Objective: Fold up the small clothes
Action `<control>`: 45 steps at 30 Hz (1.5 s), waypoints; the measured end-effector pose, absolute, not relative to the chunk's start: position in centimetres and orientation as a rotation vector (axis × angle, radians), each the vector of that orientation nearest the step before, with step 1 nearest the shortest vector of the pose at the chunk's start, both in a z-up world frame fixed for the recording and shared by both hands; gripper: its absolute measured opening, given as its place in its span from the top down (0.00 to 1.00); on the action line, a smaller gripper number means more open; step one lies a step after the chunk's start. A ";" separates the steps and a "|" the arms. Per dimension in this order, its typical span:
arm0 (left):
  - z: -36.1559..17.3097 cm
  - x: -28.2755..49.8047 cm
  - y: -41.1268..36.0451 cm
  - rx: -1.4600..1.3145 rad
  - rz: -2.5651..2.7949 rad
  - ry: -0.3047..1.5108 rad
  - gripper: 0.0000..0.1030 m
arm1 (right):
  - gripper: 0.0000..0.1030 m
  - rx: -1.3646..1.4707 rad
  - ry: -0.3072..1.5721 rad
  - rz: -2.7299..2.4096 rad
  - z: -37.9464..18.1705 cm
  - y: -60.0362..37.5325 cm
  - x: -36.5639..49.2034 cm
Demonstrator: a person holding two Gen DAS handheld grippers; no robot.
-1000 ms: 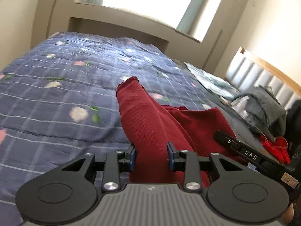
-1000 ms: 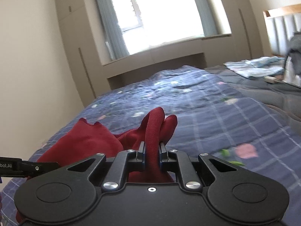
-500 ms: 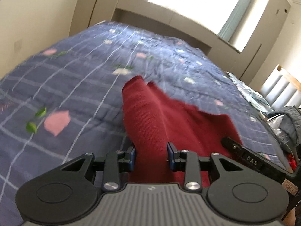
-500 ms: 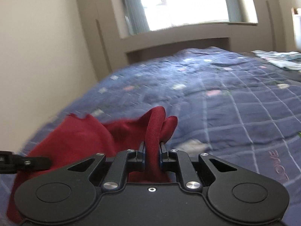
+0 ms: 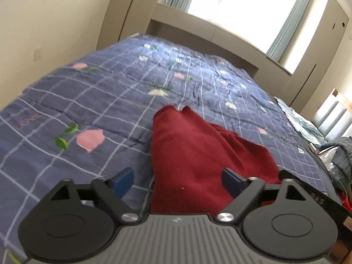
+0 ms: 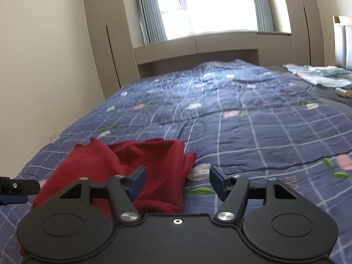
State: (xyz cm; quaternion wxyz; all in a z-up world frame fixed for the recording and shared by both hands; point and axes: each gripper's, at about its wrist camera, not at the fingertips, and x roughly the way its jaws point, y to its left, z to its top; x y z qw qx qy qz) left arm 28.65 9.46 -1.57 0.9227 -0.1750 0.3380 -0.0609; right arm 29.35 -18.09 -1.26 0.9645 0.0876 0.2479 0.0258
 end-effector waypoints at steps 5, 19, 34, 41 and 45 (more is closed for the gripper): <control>1.3 24.7 8.4 -0.284 -0.083 0.614 0.01 | 0.08 0.175 0.415 0.067 2.0 -18.4 24.8; 4.5 12.6 5.8 -0.175 -0.046 0.495 0.00 | 0.01 0.075 0.276 0.120 6.4 -17.6 11.8; 2.0 5.3 5.6 -0.112 0.001 0.453 0.00 | 0.01 0.041 0.259 0.086 3.9 -16.7 3.8; 0.7 4.1 5.0 -0.084 0.012 0.469 0.00 | 0.01 0.010 0.272 0.082 2.6 -16.2 3.2; 0.5 4.0 5.0 -0.081 0.014 0.478 0.00 | 0.01 0.005 0.277 0.085 2.4 -16.0 3.4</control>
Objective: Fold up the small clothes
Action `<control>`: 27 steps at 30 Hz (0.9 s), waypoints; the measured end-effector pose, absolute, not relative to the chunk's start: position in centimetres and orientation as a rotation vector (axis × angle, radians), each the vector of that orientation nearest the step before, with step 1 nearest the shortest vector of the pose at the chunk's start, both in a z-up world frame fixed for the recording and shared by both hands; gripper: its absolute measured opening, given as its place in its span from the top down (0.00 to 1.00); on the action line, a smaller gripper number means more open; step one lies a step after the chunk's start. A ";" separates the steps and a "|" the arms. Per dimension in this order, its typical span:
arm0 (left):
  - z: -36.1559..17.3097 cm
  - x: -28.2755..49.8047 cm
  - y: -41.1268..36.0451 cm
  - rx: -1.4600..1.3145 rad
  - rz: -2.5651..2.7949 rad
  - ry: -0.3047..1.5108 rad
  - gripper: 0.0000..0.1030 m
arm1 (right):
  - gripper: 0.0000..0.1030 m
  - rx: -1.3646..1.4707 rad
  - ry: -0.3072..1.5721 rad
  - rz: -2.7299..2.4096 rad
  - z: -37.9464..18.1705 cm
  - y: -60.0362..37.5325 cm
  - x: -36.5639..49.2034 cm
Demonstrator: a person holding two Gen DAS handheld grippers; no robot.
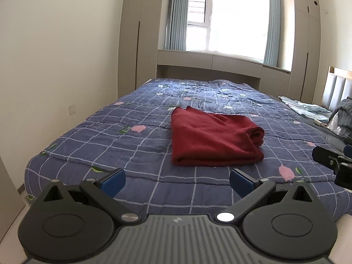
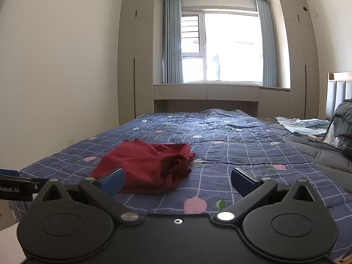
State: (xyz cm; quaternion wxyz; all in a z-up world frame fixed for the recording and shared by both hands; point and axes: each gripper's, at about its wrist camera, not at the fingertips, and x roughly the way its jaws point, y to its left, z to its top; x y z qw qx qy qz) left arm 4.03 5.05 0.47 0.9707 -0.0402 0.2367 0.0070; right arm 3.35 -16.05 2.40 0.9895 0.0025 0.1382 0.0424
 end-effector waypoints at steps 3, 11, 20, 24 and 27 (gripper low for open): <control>0.4 4.0 5.1 -0.086 0.016 0.479 0.00 | 0.01 0.002 0.283 0.089 2.3 -16.0 3.4; 0.4 3.9 5.0 -0.085 0.015 0.486 0.00 | 0.01 0.002 0.290 0.095 2.3 -16.1 3.3; 0.4 4.0 5.0 -0.091 0.014 0.493 0.00 | 0.01 0.009 0.292 0.091 2.2 -16.3 3.2; 0.3 4.0 5.0 -0.094 0.016 0.496 0.00 | 0.01 0.009 0.293 0.091 2.2 -16.3 3.2; 0.3 4.0 5.0 -0.094 0.015 0.497 0.00 | 0.01 0.009 0.294 0.092 2.1 -16.3 3.2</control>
